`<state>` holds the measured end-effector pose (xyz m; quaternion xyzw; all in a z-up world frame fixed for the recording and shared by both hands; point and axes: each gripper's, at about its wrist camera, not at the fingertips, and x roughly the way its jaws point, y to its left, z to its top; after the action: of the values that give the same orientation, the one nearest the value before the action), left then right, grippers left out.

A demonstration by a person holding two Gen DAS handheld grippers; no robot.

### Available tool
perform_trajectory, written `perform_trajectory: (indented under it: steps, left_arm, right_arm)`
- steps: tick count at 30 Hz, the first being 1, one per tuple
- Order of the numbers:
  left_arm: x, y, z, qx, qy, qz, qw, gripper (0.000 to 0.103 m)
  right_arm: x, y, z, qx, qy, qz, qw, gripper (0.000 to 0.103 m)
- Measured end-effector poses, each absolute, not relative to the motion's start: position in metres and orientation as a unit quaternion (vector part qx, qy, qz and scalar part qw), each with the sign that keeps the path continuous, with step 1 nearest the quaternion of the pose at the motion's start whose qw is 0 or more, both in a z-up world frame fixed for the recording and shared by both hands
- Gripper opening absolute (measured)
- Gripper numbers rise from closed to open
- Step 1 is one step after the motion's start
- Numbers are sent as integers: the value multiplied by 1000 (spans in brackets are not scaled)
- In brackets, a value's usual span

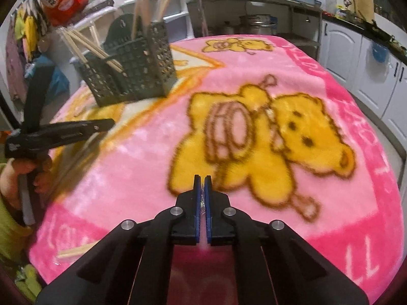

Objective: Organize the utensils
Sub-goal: 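Close the left tool on a wrapped chopstick while the right tool closes on another, then lift both held chopsticks up above the green caddy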

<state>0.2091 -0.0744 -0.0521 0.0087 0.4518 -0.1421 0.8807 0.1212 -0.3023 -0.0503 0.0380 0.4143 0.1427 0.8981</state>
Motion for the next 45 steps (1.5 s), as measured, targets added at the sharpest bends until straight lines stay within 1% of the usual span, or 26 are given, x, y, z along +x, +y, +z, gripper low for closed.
perform_trajectory:
  steps: [1,3,6,30,37,45]
  left_arm:
    - [209,-72,-51,9,451,-143,881,7]
    - [210,-70,-49,3,452,-145,880,7]
    - [209,-65,-42,-7,447,-147,882,2]
    - [184,-41,101,-49,294,-179,938,0]
    - [183,-47,129,-45,266,-188,944,0]
    - [184,-58,147,-37,245,-200,948,0]
  right_arm:
    - [122,-300,-48,40,412,147,899,3]
    - [124,-296,-38,38,402,156,902,3]
    - [126,-288,-23,32,382,170,908,3]
    - [144,-236,103,-28,233,234,943,3]
    - [147,-228,128,-32,199,237,950,3]
    - [150,-223,147,-28,171,241,955,3]
